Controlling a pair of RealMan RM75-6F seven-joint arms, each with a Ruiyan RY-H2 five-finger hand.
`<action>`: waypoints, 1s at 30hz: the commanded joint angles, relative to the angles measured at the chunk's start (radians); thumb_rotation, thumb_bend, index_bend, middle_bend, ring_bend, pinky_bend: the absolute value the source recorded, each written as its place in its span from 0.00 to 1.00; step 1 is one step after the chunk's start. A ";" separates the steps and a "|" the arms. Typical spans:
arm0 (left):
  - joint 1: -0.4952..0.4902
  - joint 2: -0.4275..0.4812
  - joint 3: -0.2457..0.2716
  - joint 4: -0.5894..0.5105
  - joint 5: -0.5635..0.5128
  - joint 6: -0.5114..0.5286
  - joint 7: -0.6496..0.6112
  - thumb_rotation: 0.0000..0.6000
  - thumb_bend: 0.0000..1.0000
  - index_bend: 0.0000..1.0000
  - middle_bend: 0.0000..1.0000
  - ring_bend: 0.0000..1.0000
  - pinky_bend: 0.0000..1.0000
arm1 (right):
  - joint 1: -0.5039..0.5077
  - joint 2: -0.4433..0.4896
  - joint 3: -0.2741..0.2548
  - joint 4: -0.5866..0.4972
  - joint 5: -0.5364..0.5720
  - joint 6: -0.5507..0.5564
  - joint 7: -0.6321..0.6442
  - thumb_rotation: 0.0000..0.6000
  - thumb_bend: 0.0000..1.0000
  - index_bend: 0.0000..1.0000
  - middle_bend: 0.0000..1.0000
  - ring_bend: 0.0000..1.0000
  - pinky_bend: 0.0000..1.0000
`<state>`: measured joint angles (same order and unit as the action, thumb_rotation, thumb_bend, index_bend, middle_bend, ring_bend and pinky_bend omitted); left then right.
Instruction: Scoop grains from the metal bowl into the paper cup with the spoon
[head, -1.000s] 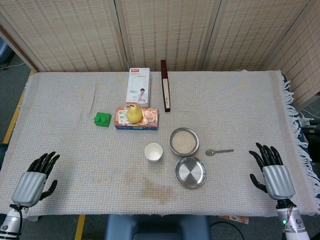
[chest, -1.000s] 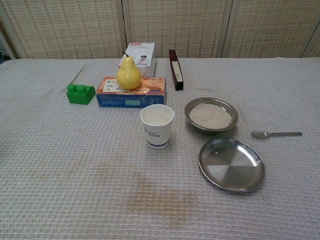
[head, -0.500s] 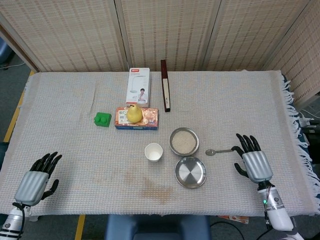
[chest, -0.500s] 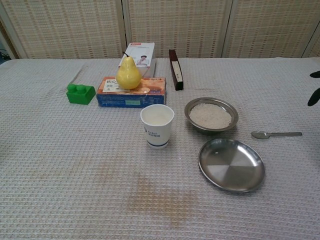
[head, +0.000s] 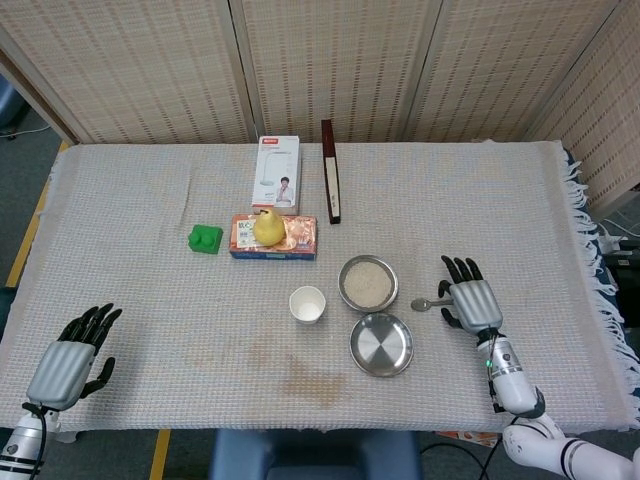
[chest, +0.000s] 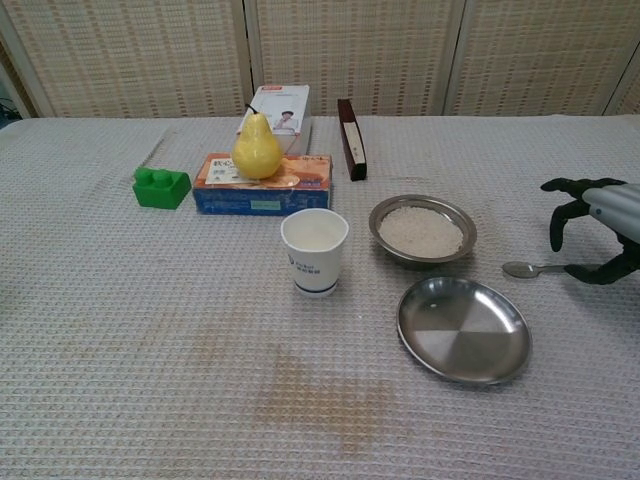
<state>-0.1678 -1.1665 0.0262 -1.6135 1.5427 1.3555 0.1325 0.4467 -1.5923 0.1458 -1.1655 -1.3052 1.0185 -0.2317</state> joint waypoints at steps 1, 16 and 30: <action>-0.001 -0.001 0.001 0.000 0.000 -0.001 0.001 1.00 0.49 0.00 0.00 0.00 0.15 | 0.014 -0.015 -0.002 0.019 0.008 -0.017 -0.010 1.00 0.28 0.50 0.00 0.00 0.00; -0.004 -0.004 0.002 0.004 -0.004 -0.006 0.006 1.00 0.49 0.00 0.00 0.00 0.15 | 0.041 -0.045 -0.008 0.071 0.044 -0.057 -0.020 1.00 0.29 0.50 0.00 0.00 0.00; -0.007 -0.006 0.002 0.005 -0.008 -0.012 0.011 1.00 0.50 0.00 0.00 0.00 0.16 | 0.054 -0.055 -0.012 0.085 0.058 -0.070 -0.011 1.00 0.31 0.54 0.00 0.00 0.00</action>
<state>-0.1746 -1.1722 0.0286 -1.6085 1.5348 1.3436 0.1434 0.5007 -1.6469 0.1340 -1.0803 -1.2471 0.9484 -0.2430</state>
